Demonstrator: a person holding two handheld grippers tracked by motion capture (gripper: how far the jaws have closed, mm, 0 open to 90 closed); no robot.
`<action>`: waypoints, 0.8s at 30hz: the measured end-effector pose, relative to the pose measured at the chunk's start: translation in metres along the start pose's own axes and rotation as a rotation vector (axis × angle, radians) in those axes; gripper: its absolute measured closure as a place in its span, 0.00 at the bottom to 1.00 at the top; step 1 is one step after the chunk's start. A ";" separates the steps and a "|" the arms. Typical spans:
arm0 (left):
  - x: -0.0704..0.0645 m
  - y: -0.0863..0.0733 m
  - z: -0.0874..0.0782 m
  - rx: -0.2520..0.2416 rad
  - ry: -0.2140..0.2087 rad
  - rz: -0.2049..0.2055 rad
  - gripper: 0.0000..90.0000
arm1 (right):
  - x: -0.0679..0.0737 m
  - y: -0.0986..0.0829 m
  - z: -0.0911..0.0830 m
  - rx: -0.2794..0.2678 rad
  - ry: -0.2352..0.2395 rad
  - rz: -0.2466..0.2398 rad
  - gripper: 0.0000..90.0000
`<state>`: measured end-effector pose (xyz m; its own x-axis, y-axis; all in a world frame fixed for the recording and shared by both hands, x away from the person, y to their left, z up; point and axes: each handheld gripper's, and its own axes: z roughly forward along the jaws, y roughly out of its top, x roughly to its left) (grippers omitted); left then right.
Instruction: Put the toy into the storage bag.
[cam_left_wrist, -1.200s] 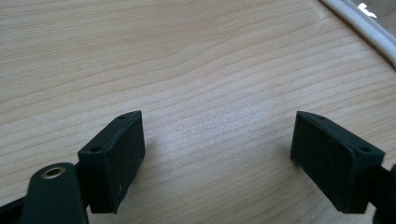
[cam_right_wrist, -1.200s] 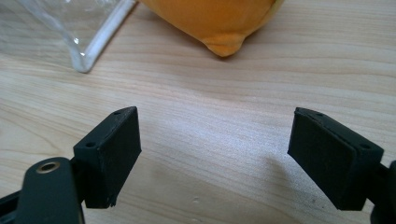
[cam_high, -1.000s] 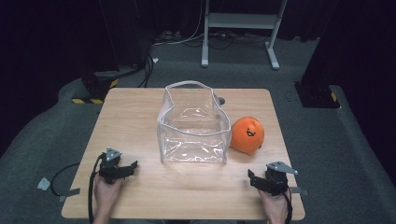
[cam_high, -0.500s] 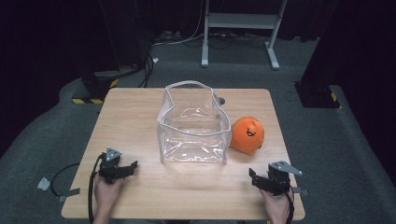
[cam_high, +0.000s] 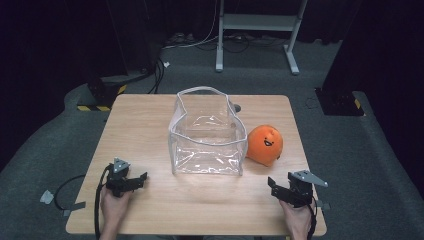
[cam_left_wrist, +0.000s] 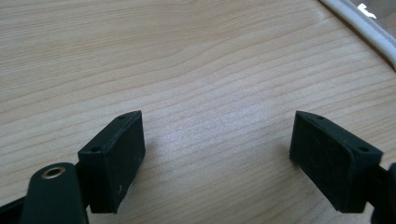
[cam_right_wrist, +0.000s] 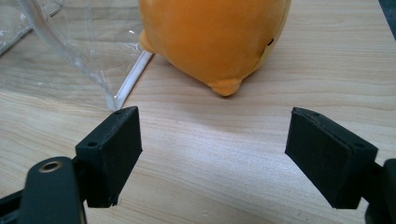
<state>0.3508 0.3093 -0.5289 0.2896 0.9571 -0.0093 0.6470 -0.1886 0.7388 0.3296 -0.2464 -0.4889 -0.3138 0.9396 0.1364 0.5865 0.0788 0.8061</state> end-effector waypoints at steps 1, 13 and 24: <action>0.000 0.000 0.000 0.000 0.000 0.000 0.20 | 0.000 0.000 0.000 0.000 0.000 0.000 0.21; 0.000 0.000 0.000 0.000 -0.001 -0.001 0.20 | 0.000 0.010 -0.001 -0.013 0.005 -0.010 0.21; 0.000 0.000 0.000 0.000 0.000 -0.001 0.20 | -0.001 0.020 0.003 -0.003 0.012 -0.020 0.20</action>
<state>0.3508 0.3093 -0.5289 0.2892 0.9572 -0.0101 0.6472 -0.1877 0.7389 0.3435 -0.2450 -0.4745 -0.3347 0.9338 0.1269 0.5773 0.0967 0.8108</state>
